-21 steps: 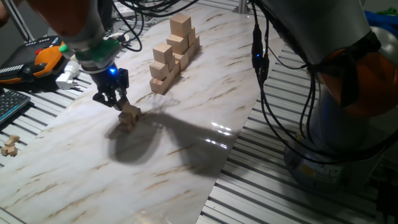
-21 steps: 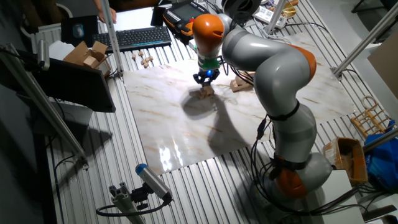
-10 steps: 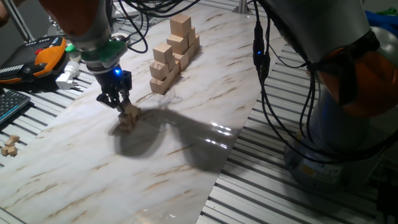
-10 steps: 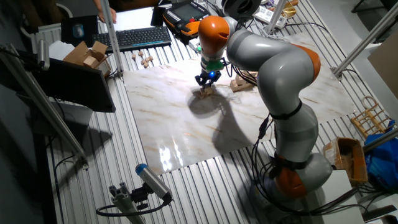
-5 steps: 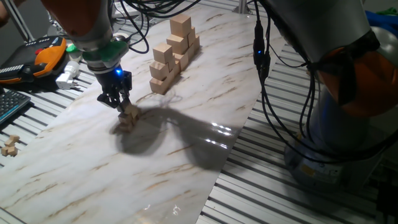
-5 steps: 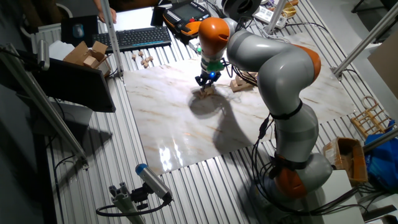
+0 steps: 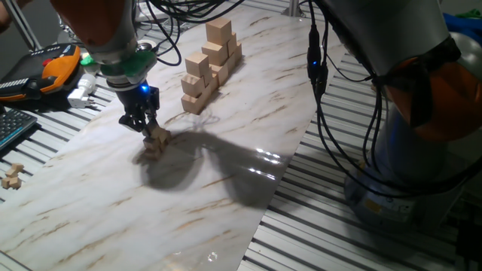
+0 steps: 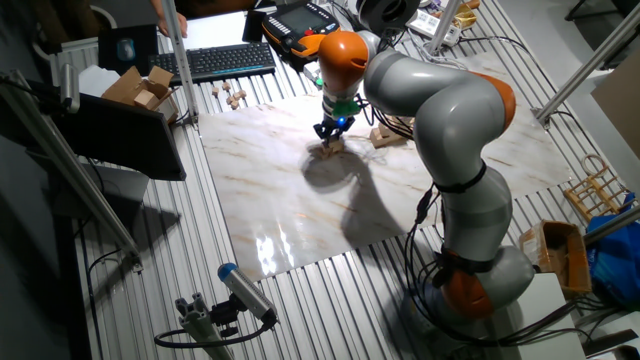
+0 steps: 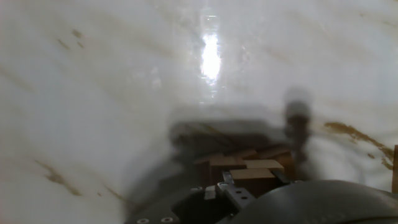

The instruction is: Stack the blocks into a pyramid shape

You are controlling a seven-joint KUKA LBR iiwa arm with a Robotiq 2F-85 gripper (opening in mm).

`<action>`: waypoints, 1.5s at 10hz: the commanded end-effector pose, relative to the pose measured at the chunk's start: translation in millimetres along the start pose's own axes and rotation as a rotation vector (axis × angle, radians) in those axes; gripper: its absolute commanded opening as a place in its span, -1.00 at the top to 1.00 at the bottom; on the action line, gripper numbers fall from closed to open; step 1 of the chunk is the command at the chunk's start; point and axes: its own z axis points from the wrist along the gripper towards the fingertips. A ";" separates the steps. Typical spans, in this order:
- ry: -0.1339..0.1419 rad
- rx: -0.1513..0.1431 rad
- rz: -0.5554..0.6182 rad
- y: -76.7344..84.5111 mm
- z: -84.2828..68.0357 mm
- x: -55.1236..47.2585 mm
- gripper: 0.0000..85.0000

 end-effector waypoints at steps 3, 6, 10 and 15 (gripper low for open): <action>-0.004 0.003 -0.004 -1.0 1.3 -0.3 1.00; -0.015 0.003 0.008 -0.2 2.5 -0.1 0.60; -0.019 0.014 0.008 0.0 2.5 -0.1 0.20; -0.023 0.020 0.018 0.0 2.2 -0.2 0.20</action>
